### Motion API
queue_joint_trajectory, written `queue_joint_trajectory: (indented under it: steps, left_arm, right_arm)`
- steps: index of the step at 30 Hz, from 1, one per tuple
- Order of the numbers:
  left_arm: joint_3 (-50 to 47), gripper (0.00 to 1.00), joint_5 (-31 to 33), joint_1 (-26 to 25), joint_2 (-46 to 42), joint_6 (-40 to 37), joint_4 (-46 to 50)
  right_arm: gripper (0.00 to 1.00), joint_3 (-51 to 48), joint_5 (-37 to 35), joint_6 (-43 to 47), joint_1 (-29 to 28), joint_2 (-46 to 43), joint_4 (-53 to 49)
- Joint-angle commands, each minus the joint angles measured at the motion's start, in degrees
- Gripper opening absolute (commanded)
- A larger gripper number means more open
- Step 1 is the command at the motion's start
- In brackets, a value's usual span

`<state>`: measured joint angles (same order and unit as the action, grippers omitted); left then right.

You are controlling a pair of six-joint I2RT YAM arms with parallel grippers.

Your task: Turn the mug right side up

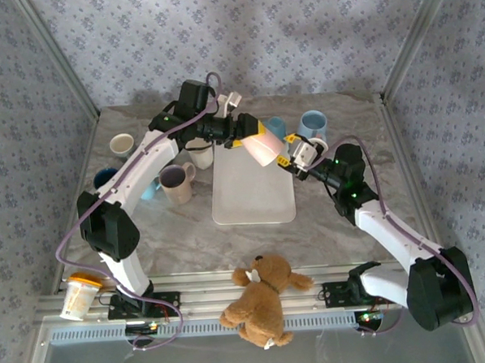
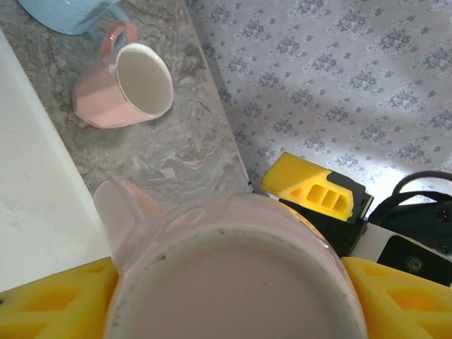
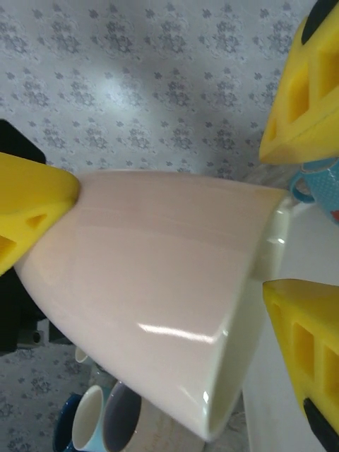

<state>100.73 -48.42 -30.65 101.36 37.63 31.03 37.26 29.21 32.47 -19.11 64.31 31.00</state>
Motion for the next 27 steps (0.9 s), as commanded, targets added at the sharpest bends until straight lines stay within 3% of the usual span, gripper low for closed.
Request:
queue_joint_trajectory:
  steps: [1, 8, 14, 17, 23, 27]
  left_arm:
    - [3.56, 0.49, -5.71, -0.89, -0.27, 0.09, -2.74]
    - [6.07, 0.50, -9.27, -1.17, 1.53, -0.28, -0.35]
    - [10.37, 0.60, -12.22, -1.37, 4.41, -2.64, 5.33]
    - [10.66, 0.68, -13.58, -1.56, 5.03, -3.63, 6.01]
    - [8.87, 0.88, -12.93, -1.12, 4.73, -4.15, 3.64]
    - [7.72, 0.92, -8.59, 1.38, 4.15, -5.10, 2.44]
  right_arm:
    - [0.46, 0.64, -3.46, -4.61, -1.32, 1.02, 6.41]
    - [0.29, 0.90, -7.04, -8.07, -3.02, 1.54, 9.43]
    - [0.06, -0.22, -8.13, -7.87, -3.48, 1.16, 11.50]
    - [0.00, -0.30, -8.03, -8.54, -3.63, 0.92, 11.80]
    - [0.00, -1.81, -10.36, -9.16, -4.35, 0.25, 13.20]
    - [0.00, -2.35, -11.20, -10.07, -4.31, -0.79, 11.78]
